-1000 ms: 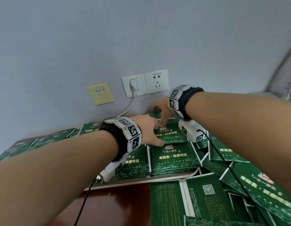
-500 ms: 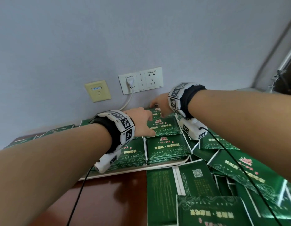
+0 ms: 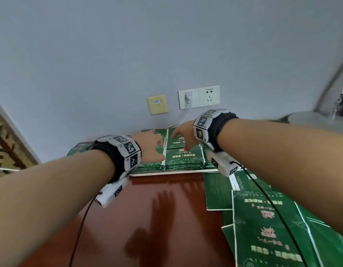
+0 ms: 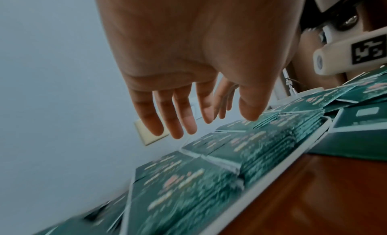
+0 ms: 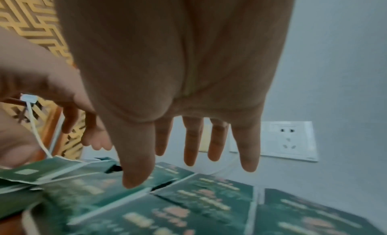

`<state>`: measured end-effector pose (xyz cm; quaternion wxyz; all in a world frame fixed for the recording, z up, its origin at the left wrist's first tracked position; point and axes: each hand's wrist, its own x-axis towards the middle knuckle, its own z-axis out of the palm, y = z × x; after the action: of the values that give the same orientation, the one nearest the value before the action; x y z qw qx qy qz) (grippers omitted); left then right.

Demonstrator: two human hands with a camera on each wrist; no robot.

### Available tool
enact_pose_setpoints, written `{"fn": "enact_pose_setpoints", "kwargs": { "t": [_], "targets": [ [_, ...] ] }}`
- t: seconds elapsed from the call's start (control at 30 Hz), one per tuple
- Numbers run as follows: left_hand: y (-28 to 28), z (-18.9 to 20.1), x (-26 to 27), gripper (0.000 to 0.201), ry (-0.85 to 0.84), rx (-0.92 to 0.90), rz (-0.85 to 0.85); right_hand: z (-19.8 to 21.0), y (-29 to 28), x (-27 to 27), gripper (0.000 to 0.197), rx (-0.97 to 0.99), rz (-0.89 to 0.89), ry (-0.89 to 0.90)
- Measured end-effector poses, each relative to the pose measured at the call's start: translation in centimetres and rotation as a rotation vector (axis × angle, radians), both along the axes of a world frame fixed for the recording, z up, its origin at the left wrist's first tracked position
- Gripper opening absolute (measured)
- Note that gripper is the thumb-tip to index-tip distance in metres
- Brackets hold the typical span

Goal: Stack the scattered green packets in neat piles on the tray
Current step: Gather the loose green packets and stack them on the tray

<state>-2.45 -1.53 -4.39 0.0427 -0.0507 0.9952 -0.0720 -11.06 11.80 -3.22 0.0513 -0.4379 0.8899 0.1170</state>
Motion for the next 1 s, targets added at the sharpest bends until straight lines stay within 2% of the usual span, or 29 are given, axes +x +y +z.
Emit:
{"fn": "enact_pose_setpoints", "kwargs": {
  "t": [0.13, 0.27, 0.5, 0.73, 0.9, 1.0],
  "targets": [
    [-4.4, -1.1, 5.5, 0.050, -0.067, -0.049, 0.093, -1.8, -4.9, 4.5, 0.067, 0.022, 0.094, -0.033],
    [-8.7, -1.6, 10.5, 0.047, -0.045, -0.068, 0.189, -3.0, -9.9, 8.0, 0.070, 0.011, 0.147, -0.135],
    [-15.4, -3.4, 16.7, 0.043, -0.072, -0.055, 0.341, -4.5, -16.7, 12.0, 0.064, 0.063, 0.214, -0.080],
    [-18.3, -6.3, 18.8, 0.050, -0.132, 0.071, 0.349, -7.1, -21.4, 14.4, 0.070, 0.157, 0.185, -0.011],
    [-18.2, -6.8, 18.9, 0.056, -0.243, 0.037, 0.310, -8.0, -21.6, 15.3, 0.048, 0.266, 0.150, 0.039],
    [-18.0, -6.9, 19.0, 0.057, -0.269, 0.021, 0.304, -7.9, -20.9, 15.6, 0.045, 0.264, 0.154, 0.046]
  ]
}}
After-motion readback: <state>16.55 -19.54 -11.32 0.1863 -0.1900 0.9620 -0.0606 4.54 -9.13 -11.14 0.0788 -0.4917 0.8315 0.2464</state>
